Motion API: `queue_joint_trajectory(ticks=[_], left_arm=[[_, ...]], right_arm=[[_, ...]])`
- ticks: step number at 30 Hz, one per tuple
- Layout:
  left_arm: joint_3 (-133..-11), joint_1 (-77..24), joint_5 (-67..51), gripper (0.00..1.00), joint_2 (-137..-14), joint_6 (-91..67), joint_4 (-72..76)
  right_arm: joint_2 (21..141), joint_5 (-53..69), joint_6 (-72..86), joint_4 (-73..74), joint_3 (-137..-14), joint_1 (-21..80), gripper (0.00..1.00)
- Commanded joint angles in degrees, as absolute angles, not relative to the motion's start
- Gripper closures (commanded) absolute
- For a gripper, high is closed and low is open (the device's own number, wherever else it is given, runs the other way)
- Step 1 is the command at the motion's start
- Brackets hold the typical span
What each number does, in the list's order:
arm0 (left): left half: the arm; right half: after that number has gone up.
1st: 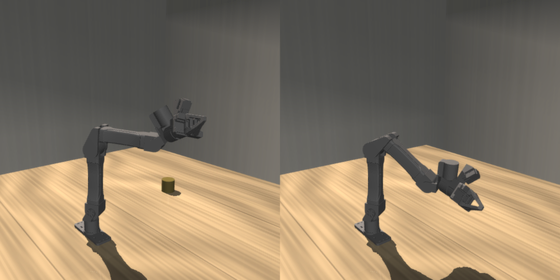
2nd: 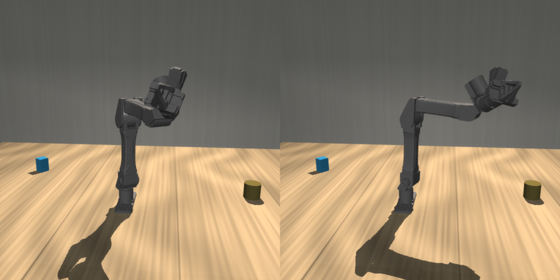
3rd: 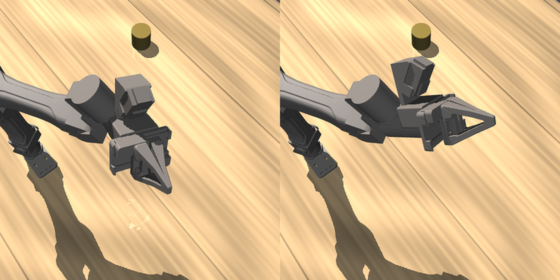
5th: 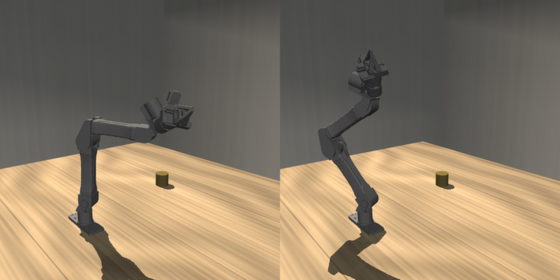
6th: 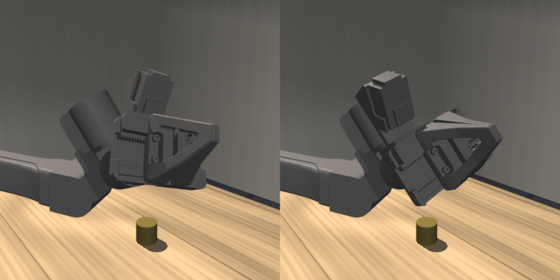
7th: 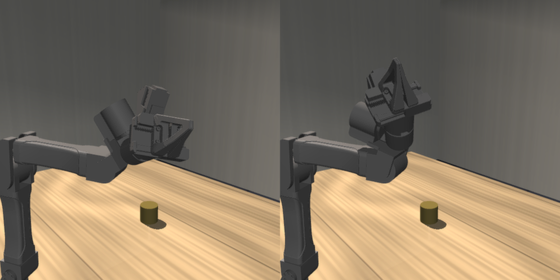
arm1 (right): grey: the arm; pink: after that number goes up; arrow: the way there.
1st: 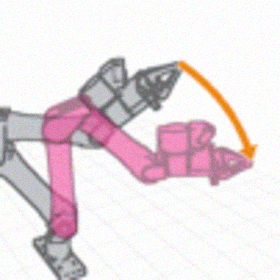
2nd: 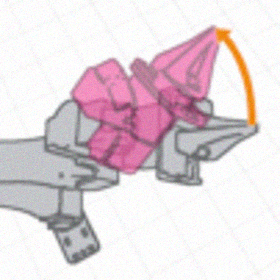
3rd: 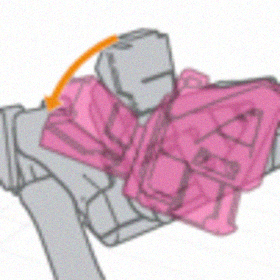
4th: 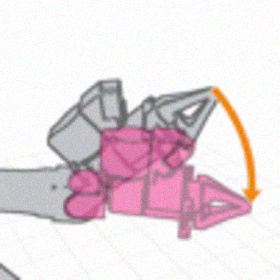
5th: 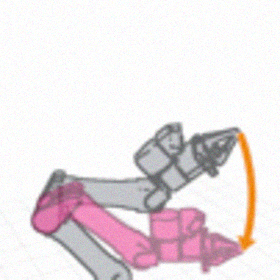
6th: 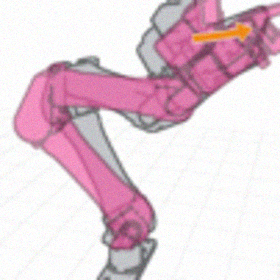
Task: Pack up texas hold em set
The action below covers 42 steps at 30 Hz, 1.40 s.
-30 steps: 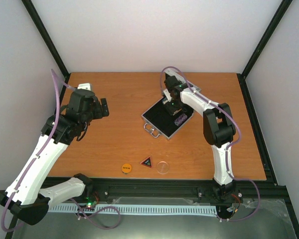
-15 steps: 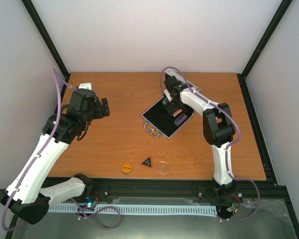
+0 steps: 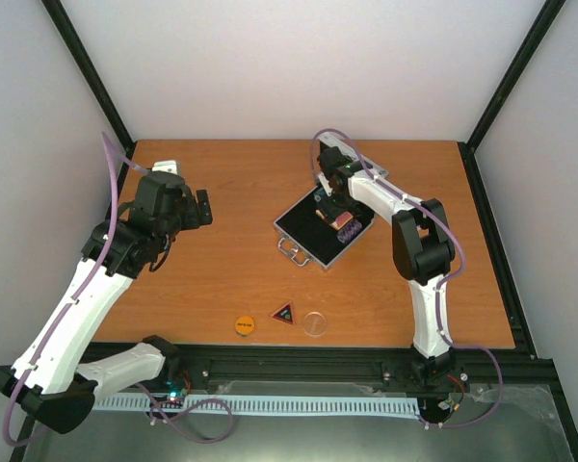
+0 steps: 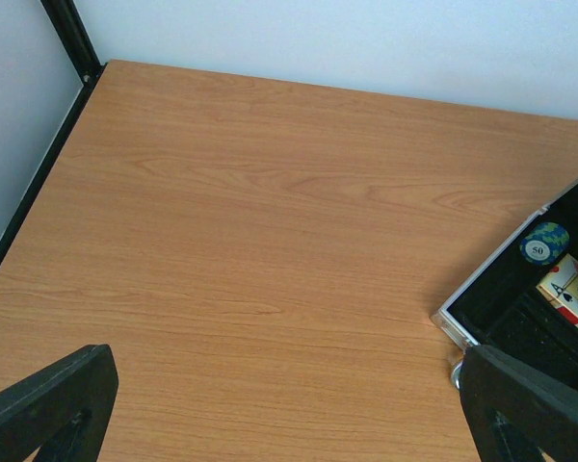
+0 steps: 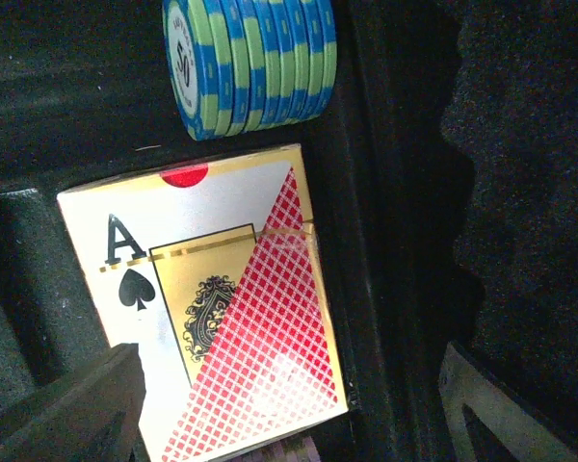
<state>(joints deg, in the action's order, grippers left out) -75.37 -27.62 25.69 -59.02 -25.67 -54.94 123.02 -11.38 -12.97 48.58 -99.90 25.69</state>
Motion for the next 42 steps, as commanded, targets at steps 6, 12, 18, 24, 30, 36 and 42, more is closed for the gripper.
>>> queue_joint_trajectory(ticks=[6,12,18,24,30,36,42], left_arm=[[-76.7,-27.2,26.0,0.00,-58.4,-24.4,-53.9],[-76.5,-27.2,25.6,0.00,-58.5,-24.8,-53.6],[-76.1,-27.2,25.7,0.00,-58.5,-24.9,-53.3],[-75.5,-27.2,25.6,0.00,-58.0,-24.9,-53.3],[-75.1,-27.2,25.6,0.00,-57.3,-24.9,-53.3],[-74.9,-27.2,25.9,0.00,-57.0,-24.5,-53.4],[-75.0,-27.2,26.4,0.00,-56.9,-24.3,-53.6]], right_arm=[[119.3,-4.1,-7.1,49.0,-101.7,25.8,0.22],[118.2,-2.4,-5.3,50.6,-101.4,28.0,0.36],[117.8,-5.9,-2.2,52.0,-101.2,29.3,0.51],[117.9,-10.3,-1.4,52.5,-100.2,31.2,0.64],[118.7,-15.2,-1.0,52.9,-99.7,32.9,0.71],[121.7,-19.6,0.0,53.8,-101.2,33.0,0.74],[125.9,-21.4,-0.2,52.5,-102.2,32.7,0.74]])
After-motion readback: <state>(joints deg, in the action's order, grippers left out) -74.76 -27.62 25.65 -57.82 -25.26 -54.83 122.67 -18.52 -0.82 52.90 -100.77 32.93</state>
